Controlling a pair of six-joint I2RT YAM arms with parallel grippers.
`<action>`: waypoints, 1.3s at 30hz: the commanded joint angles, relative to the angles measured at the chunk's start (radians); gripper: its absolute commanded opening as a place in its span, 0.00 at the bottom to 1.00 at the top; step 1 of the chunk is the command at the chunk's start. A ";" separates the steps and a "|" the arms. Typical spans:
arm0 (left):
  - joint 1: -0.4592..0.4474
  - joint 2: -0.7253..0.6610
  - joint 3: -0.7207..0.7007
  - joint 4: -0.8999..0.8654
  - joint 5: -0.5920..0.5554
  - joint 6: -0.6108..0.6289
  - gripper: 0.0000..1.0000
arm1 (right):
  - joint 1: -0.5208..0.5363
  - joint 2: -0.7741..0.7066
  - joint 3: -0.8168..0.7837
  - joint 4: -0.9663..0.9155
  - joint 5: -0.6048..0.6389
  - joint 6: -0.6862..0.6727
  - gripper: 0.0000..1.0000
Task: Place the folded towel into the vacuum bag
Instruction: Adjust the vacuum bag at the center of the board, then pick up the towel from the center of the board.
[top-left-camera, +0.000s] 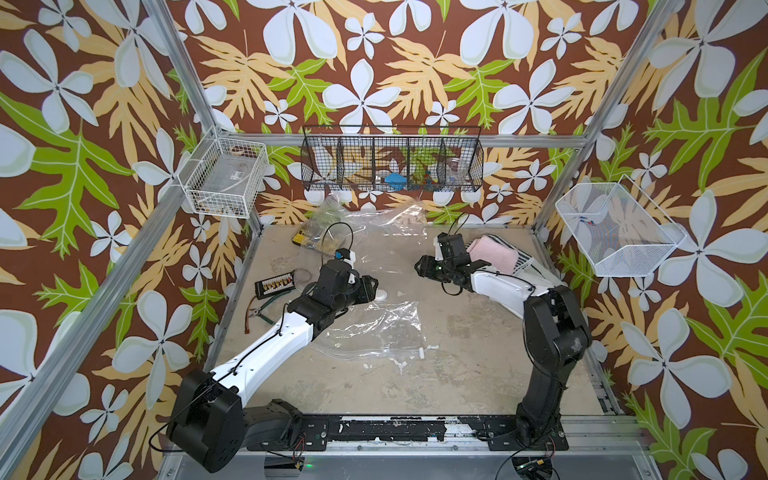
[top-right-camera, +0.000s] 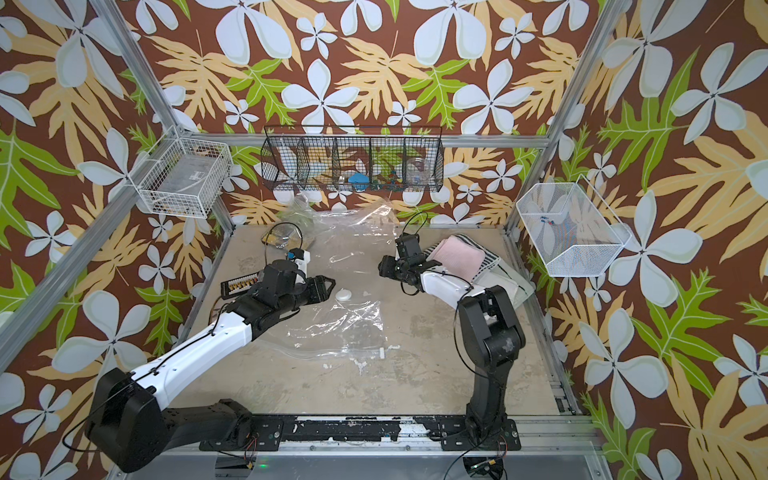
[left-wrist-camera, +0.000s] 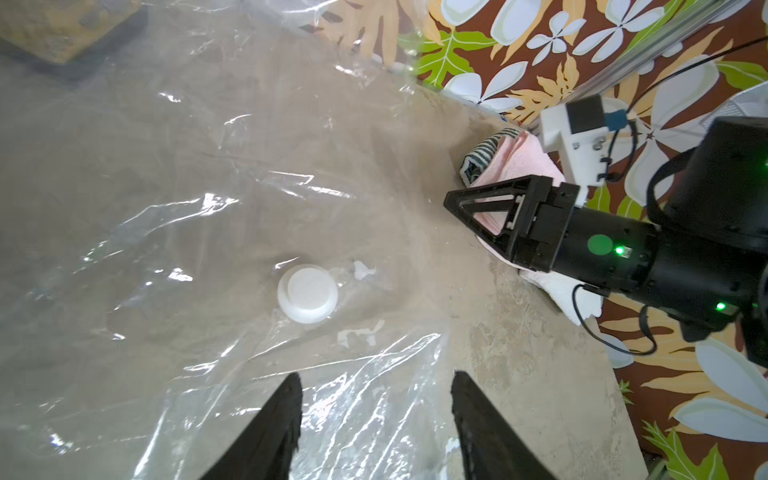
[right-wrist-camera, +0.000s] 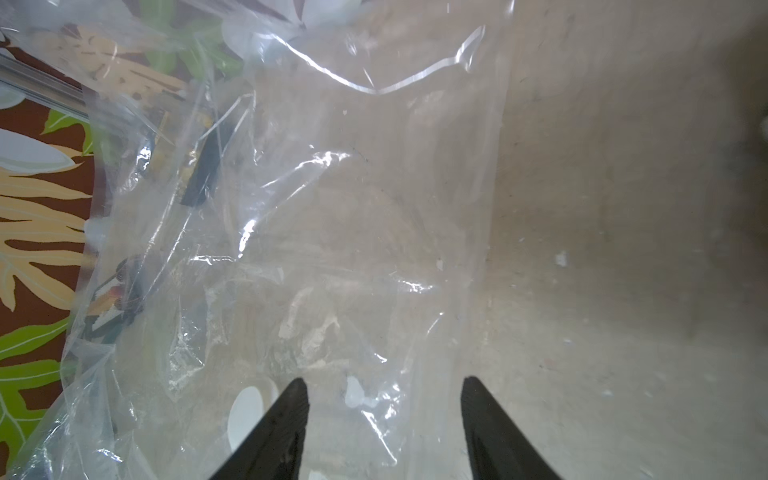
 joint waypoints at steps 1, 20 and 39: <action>-0.037 0.019 0.031 0.041 -0.004 -0.005 0.60 | -0.042 -0.098 -0.052 -0.121 0.079 -0.062 0.66; -0.159 0.083 0.031 0.094 -0.018 -0.001 0.60 | -0.460 -0.199 -0.191 -0.146 0.211 -0.082 0.70; -0.168 0.049 0.008 0.093 -0.022 -0.022 0.60 | -0.458 -0.023 -0.144 -0.086 0.062 0.014 0.35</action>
